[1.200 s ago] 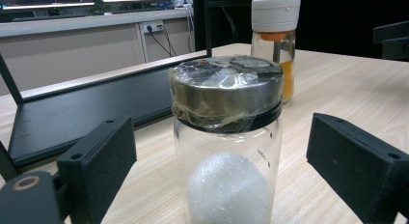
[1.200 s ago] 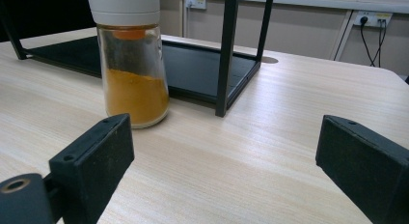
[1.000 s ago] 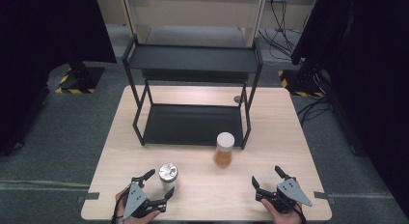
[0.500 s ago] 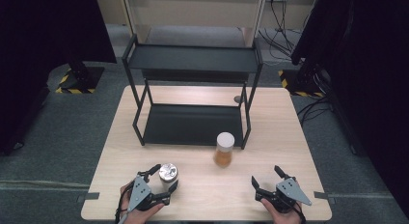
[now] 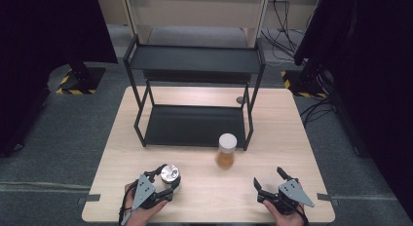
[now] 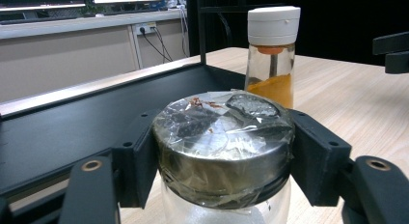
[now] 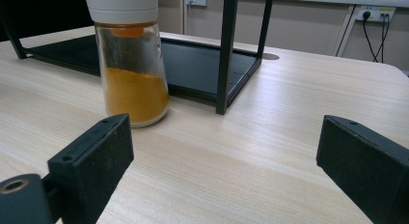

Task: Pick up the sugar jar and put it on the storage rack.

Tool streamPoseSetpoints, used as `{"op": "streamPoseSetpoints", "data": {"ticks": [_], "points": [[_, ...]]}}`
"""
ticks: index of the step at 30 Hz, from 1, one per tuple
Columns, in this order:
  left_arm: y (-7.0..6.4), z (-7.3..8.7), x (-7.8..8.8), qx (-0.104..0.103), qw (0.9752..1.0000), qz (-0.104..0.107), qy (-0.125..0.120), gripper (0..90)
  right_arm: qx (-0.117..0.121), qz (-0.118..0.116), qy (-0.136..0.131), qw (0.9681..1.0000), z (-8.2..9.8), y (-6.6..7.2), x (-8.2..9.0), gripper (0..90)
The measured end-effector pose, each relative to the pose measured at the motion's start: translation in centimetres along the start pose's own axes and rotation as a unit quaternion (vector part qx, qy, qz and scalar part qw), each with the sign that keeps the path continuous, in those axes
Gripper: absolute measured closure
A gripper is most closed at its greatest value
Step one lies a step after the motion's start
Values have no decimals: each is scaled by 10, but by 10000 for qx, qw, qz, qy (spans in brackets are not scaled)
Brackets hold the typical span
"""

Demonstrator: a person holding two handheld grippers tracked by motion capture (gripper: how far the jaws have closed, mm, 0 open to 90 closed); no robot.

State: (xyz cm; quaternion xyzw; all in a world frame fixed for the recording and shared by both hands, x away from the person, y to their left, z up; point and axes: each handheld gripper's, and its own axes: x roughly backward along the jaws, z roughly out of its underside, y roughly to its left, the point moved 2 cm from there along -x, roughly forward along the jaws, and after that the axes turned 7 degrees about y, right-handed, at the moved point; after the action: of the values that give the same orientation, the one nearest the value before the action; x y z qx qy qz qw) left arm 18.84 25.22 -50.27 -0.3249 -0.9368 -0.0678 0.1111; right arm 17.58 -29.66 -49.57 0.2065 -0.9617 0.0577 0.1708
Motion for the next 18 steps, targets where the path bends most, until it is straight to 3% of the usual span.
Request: {"op": "streamPoseSetpoints", "data": {"ticks": [6, 18], "points": [[-4, -3, 1, -50, 10000, -67, 46, 346, -13, 6, 1, 10000, 0, 0, 0, 59], [-6, -21, 6, 26, 9996, -216, -178, 346, 1, 11, 7, 10000, 0, 1, -1, 59]]}}
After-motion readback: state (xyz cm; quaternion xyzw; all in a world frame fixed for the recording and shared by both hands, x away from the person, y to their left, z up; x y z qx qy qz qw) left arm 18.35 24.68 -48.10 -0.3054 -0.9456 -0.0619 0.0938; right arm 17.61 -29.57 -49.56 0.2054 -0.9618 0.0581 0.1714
